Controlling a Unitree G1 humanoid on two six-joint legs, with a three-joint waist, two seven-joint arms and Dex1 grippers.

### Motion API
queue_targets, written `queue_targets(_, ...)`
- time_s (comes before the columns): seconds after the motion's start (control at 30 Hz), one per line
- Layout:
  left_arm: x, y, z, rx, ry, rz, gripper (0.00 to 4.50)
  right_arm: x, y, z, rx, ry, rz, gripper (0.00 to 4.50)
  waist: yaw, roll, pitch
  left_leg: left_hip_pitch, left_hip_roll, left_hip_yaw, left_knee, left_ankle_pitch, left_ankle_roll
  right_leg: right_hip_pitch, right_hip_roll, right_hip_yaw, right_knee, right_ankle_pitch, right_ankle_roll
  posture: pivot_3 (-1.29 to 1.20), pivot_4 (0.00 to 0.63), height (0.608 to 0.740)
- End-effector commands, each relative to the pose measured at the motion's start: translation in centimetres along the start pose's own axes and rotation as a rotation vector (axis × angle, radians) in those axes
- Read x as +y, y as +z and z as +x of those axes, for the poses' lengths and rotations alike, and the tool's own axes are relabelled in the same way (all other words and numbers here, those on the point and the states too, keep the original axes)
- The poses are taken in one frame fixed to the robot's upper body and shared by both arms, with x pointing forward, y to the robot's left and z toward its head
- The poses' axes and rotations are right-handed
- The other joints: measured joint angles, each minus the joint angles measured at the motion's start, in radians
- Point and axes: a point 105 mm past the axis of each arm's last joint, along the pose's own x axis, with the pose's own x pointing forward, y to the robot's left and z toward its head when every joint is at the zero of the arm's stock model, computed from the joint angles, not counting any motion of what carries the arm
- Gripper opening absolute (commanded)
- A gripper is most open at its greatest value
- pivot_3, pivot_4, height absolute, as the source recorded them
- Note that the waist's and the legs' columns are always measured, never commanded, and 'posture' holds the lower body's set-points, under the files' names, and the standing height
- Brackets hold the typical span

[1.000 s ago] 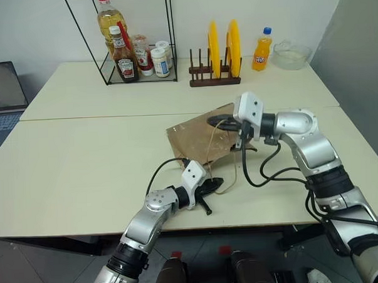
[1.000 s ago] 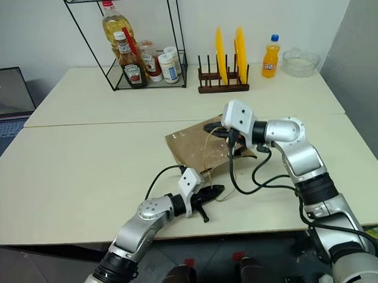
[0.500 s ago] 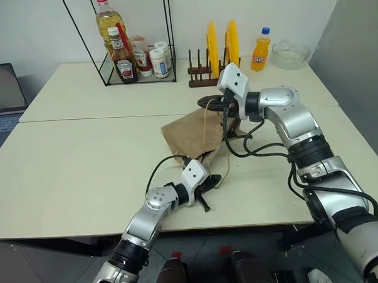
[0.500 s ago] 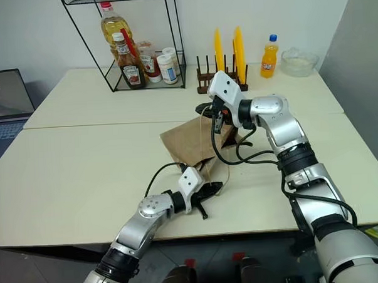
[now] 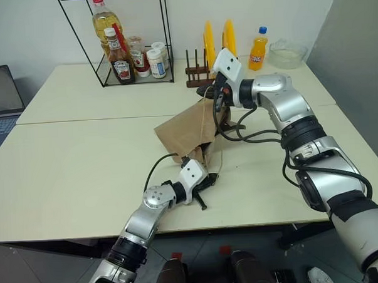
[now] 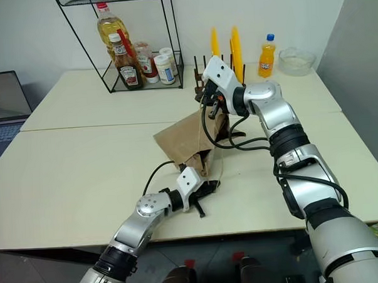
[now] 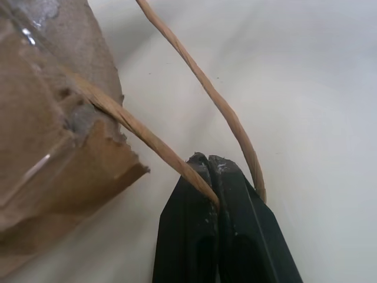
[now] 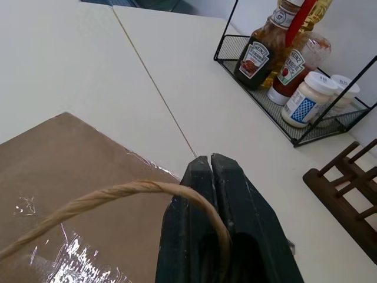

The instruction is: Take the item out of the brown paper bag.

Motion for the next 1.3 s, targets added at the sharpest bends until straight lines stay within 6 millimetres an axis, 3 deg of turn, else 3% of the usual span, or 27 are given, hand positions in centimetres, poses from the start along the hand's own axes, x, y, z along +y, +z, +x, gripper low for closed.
queue_targets(0.03,-1.5,-7.9,-1.9,0.284,-0.023,-0.093,0.02,-2.3,5.9,-1.2,-0.147,-0.096,-0.113,0.00,0.000,0.000,0.000,0.000,0.000,0.000,-0.001,0.000,0.000,0.000,0.000,0.000,0.000,0.000,0.000,0.00,0.150,0.740)
queue_targets(0.37,-1.1,-8.6,-3.7,0.318,-0.033,-0.082,0.02,-3.1,6.7,-1.6,-0.143,-0.133,-0.126,0.00,-0.018,-0.001,-0.010,0.004,0.002,0.001,-0.008,0.000,0.000,0.002,0.002,0.001,-0.005,0.000,-0.001,0.00,0.150,0.740)
queue_targets(0.57,0.2,-9.2,-5.3,0.348,0.008,-0.064,0.02,-3.1,7.5,-2.3,-0.153,-0.142,-0.125,0.00,-0.037,-0.001,-0.010,0.006,0.005,0.001,-0.010,0.000,0.001,0.002,0.004,0.003,-0.005,-0.001,-0.002,0.00,0.150,0.740)
queue_targets(0.8,0.6,-9.6,-6.0,0.361,0.024,-0.075,0.02,-0.7,9.1,-3.2,-0.193,-0.106,-0.085,0.00,-0.047,-0.001,-0.011,0.007,0.013,0.003,-0.011,-0.001,0.001,0.002,0.008,0.003,-0.005,-0.002,-0.001,0.00,0.150,0.740)
queue_targets(1.0,-0.8,-10.0,-6.3,0.368,-0.041,-0.099,0.02,0.1,6.5,-2.8,-0.132,-0.112,-0.067,0.00,-0.050,-0.003,-0.013,0.012,0.017,0.004,-0.013,-0.001,0.001,0.003,0.013,0.004,-0.005,-0.003,-0.003,0.00,0.150,0.740)
queue_targets(1.17,-1.0,-9.6,-7.2,0.352,-0.054,-0.145,1.13,-0.1,5.3,-2.5,-0.103,-0.123,-0.055,0.00,-0.055,-0.003,-0.013,0.016,0.018,0.007,-0.022,-0.001,0.001,0.002,0.015,0.007,-0.005,-0.006,-0.007,0.00,0.150,0.740)
queue_targets(1.3,-1.5,-9.3,-9.5,0.371,-0.082,-0.172,2.26,-0.2,5.1,-2.3,-0.101,-0.127,-0.053,0.00,-0.056,-0.003,-0.013,0.016,0.019,0.005,-0.027,-0.001,0.002,0.001,0.015,0.008,-0.005,-0.008,-0.011,0.00,0.150,0.740)
